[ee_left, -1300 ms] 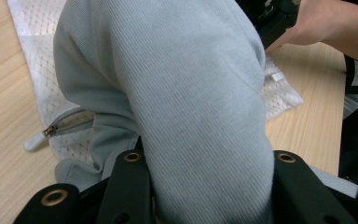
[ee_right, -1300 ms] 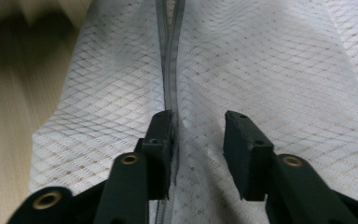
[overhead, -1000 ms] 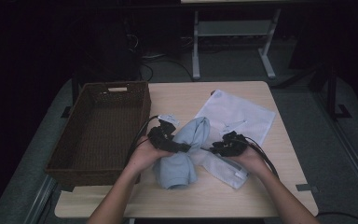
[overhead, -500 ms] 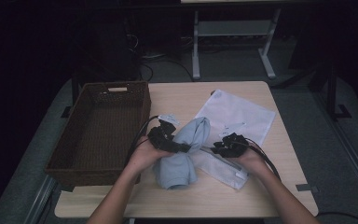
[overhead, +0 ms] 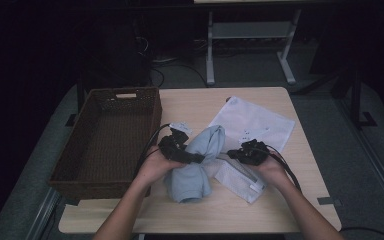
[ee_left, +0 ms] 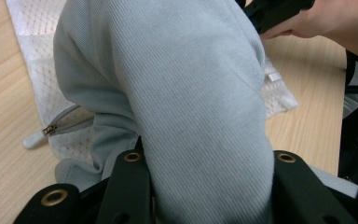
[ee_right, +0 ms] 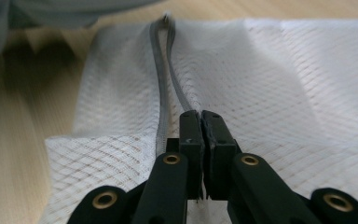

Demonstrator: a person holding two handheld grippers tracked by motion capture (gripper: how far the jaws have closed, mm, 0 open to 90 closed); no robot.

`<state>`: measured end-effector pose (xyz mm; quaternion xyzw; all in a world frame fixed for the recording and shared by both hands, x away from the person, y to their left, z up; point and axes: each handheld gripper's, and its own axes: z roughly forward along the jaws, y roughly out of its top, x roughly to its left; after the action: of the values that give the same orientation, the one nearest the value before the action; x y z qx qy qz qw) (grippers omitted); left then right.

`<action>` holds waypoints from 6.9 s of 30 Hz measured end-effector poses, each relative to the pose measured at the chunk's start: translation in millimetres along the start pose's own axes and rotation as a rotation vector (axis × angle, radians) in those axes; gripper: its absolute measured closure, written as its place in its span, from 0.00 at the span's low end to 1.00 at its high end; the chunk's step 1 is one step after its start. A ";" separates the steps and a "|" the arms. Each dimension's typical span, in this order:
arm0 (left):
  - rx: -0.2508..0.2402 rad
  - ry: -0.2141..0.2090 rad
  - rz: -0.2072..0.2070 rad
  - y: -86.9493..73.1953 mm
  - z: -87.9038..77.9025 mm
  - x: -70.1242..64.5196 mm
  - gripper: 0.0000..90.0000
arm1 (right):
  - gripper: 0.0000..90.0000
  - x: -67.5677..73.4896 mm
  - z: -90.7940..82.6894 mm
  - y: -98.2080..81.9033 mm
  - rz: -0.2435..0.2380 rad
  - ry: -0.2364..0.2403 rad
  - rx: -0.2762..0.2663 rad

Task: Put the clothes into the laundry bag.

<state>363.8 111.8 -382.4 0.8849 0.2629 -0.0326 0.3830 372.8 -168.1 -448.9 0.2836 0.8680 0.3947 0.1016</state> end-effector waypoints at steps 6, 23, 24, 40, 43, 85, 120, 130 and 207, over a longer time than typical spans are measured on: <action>0.004 0.000 0.002 -0.2 0.6 -0.3 0.71 | 0.87 -1.8 -0.2 -2.3 -0.002 -0.015 0.012; 0.005 -0.001 -0.001 -0.2 0.7 -0.2 0.71 | 0.97 7.3 11.4 -1.7 -0.034 -0.004 0.055; 0.005 0.000 0.001 -0.2 0.7 -0.1 0.71 | 0.97 6.8 7.2 0.1 -0.029 -0.010 0.044; 0.001 -0.012 0.003 0.5 -1.2 -2.1 0.71 | 0.97 -10.1 -31.8 37.3 0.038 -0.050 -0.101; -0.006 -0.025 0.004 1.0 -2.2 -3.7 0.71 | 0.97 -12.2 -35.8 42.4 0.039 -0.054 -0.110; 0.128 0.133 0.021 20.9 75.2 -25.7 0.71 | 0.98 -0.8 -59.3 37.8 0.055 -0.017 -0.141; 0.090 0.132 -0.037 -25.2 66.0 -2.7 0.13 | 0.97 3.1 -48.5 29.5 0.040 -0.002 -0.087; 0.138 0.103 0.045 -26.1 66.2 -7.1 0.65 | 0.98 3.5 -46.2 28.2 0.040 -0.001 -0.078; -0.095 0.119 0.010 -6.8 66.2 -28.2 0.77 | 0.97 8.6 -62.0 14.0 0.066 0.004 -0.095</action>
<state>345.7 57.2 -426.3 0.8674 0.2823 0.0345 0.4082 346.7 -194.6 -396.6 0.3060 0.8388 0.4390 0.1000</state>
